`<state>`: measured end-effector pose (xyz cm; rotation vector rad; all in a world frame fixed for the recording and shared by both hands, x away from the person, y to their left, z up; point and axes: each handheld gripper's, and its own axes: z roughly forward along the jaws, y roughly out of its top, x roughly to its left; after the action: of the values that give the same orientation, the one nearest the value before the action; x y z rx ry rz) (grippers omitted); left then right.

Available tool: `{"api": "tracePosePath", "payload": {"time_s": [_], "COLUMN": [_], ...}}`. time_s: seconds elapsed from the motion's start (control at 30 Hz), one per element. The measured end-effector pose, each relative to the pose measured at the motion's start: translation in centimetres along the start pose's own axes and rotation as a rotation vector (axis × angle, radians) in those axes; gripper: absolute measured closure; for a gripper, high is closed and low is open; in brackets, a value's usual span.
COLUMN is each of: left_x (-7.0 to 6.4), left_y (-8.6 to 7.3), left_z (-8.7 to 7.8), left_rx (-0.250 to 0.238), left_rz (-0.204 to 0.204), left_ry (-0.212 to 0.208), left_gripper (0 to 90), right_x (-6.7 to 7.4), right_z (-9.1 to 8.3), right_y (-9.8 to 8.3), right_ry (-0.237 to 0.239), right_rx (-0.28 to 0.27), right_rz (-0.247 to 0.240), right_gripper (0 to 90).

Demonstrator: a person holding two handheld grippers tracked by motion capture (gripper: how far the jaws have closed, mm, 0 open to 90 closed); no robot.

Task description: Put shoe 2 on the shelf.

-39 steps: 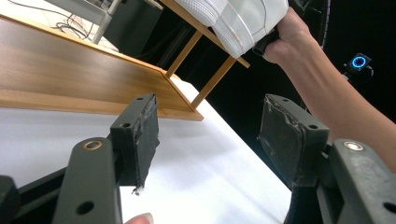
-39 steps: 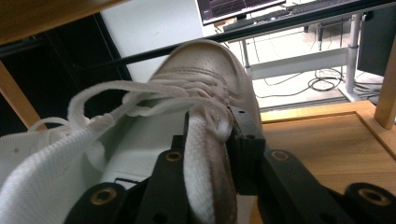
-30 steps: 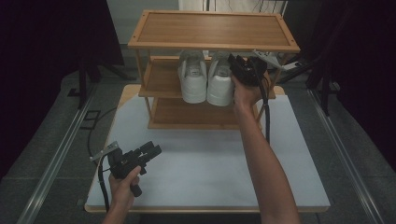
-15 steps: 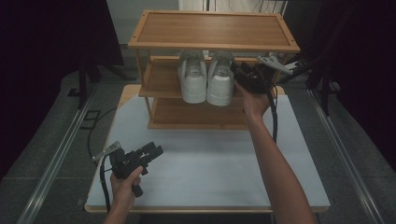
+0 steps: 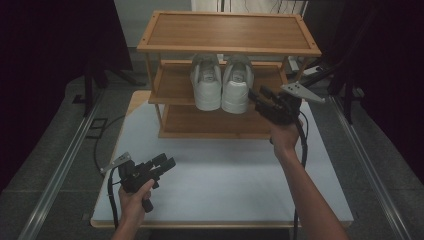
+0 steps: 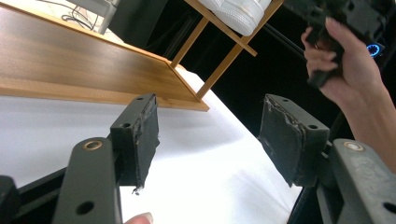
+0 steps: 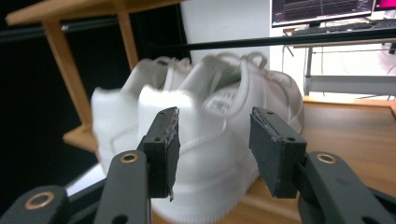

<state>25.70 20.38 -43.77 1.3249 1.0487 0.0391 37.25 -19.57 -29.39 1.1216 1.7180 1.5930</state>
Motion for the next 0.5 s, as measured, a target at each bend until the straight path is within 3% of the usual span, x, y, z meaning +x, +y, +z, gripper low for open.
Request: {"api": "tracePosePath", "payload": {"time_s": [0.23, 0.5], "left_x": [0.2, 0.1], "left_y": [0.0, 0.0], "left_z": [-0.1, -0.2], "left_rx": [-0.002, -0.002], "left_rz": [-0.007, -0.001], "left_ry": [0.008, 0.014], "left_gripper": [36.8, 36.7], "right_x": [0.6, 1.2], "right_z": [-3.0, -7.0], "right_y": [-2.7, -7.3], "right_ry": [0.062, 0.115], "right_rx": [0.004, 0.024], "right_rz": [-0.028, -0.070], "right_gripper": [51.4, 49.2]}}
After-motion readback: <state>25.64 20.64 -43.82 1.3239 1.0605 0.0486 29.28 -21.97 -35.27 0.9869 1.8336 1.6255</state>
